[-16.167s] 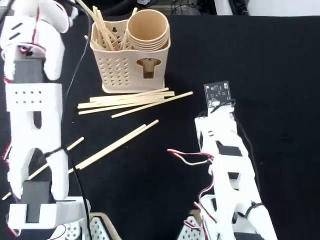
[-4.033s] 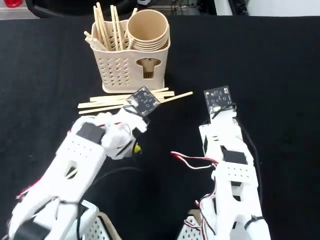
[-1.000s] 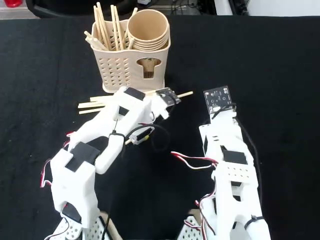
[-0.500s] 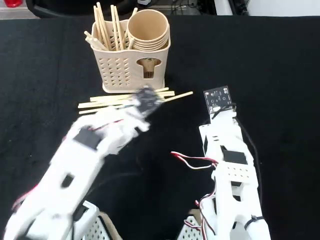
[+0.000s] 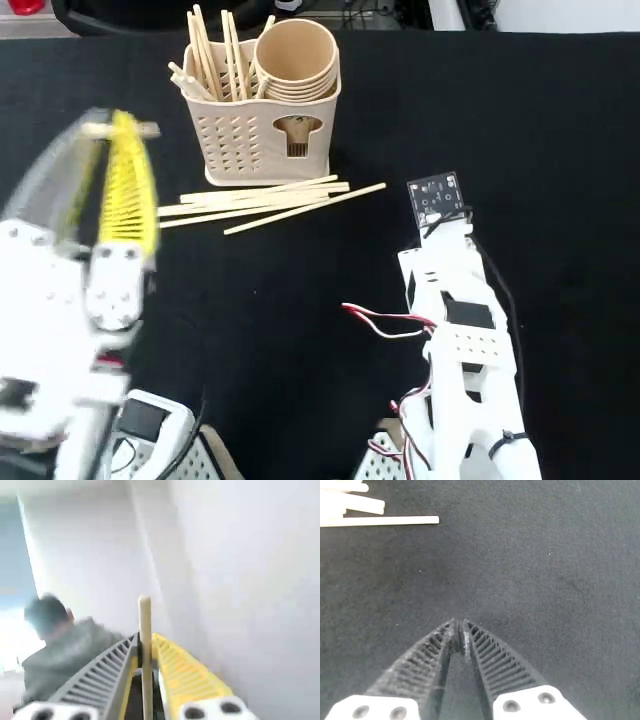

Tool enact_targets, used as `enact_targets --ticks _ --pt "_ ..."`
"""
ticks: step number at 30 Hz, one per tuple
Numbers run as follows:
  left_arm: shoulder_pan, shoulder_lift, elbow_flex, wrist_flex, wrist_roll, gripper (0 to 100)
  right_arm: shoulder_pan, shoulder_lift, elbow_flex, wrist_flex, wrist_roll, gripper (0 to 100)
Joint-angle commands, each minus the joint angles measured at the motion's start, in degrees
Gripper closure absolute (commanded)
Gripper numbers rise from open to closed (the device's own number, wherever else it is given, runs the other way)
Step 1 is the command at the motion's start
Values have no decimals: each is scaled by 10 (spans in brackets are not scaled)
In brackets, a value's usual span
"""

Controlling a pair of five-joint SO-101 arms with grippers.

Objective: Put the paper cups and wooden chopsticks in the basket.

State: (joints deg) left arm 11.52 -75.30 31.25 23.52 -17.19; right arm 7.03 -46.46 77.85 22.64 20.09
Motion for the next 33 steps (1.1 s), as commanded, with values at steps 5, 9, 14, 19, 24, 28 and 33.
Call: enact_targets --ticks 5,9,14,19,24,28,33 --pt "-96 338 -298 -14 176 971 3 -14 -29 -3 4 985" --pt "-141 531 -436 -11 273 971 3 -13 -29 -2 4 985" --pt "-147 709 -544 -9 277 971 3 -14 -29 -2 4 985" --pt "-144 779 -552 -9 277 971 3 -15 -29 -2 4 985" --pt "-133 785 -516 33 269 907 3 -15 -29 -2 4 985" --pt "-115 777 -567 193 270 729 3 -15 -29 -2 4 985" --pt "-112 763 -647 363 240 726 3 -13 -29 -2 4 985"
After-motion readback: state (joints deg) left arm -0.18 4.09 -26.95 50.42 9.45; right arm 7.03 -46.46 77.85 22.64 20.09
